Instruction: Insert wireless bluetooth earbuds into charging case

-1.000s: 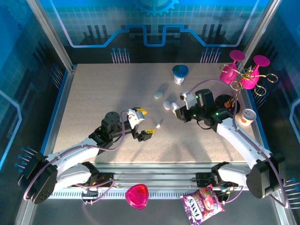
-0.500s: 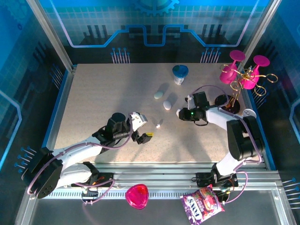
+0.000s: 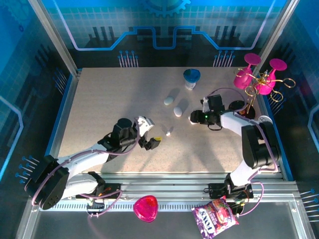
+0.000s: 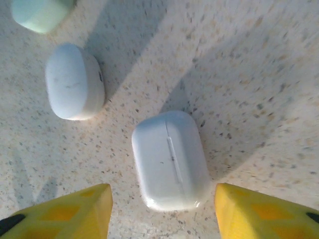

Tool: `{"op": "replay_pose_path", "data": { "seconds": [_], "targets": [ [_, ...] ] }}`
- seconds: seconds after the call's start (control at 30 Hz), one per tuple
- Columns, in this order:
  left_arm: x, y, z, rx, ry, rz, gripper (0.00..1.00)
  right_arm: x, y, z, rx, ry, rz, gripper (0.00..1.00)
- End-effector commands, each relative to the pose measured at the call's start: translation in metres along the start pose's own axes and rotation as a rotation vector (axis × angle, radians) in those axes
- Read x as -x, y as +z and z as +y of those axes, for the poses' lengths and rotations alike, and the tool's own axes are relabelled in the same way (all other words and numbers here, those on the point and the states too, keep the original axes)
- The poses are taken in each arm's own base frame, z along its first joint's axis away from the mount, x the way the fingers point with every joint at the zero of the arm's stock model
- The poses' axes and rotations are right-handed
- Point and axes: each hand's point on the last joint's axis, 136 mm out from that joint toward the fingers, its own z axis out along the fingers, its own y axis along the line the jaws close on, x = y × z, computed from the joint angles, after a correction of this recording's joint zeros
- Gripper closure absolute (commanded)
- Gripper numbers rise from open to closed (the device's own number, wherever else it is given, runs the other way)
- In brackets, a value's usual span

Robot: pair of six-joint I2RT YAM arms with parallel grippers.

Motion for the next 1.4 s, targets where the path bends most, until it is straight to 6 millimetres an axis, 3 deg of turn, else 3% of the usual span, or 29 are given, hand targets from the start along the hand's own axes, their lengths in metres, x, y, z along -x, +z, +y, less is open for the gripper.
{"op": "replay_pose_path", "data": {
  "seconds": [0.0,0.2,0.3,0.37,0.6,0.8,1.1,1.37],
  "targets": [
    [0.005,-0.002,0.015,0.041,-0.093,-0.043,0.01,0.010,-0.027,0.004,-0.085,-0.111,-0.059,0.38],
    [0.001,-0.006,0.042,0.146,-0.193,-0.042,0.01,0.021,-0.037,0.053,-0.081,-0.396,-0.142,0.27],
    [0.001,-0.009,0.047,0.163,-0.210,-0.045,0.01,0.024,-0.025,0.082,-0.081,-0.561,-0.168,0.26],
    [0.001,-0.010,0.046,0.160,-0.211,-0.042,0.01,0.027,-0.013,0.092,-0.076,-0.584,-0.178,0.25],
    [-0.001,-0.016,0.043,0.159,-0.188,-0.033,0.01,0.032,0.033,0.092,-0.075,-0.506,-0.092,0.25],
    [-0.002,-0.018,0.042,0.159,-0.178,-0.028,0.01,0.027,0.058,0.083,-0.104,-0.485,-0.008,0.28],
    [-0.002,-0.015,0.039,0.133,-0.179,-0.031,0.01,0.024,0.075,0.068,-0.173,-0.486,0.043,0.34],
    [-0.002,-0.013,0.038,0.126,-0.179,-0.030,0.01,0.018,0.085,0.064,-0.179,-0.493,0.072,0.47]
  ]
}}
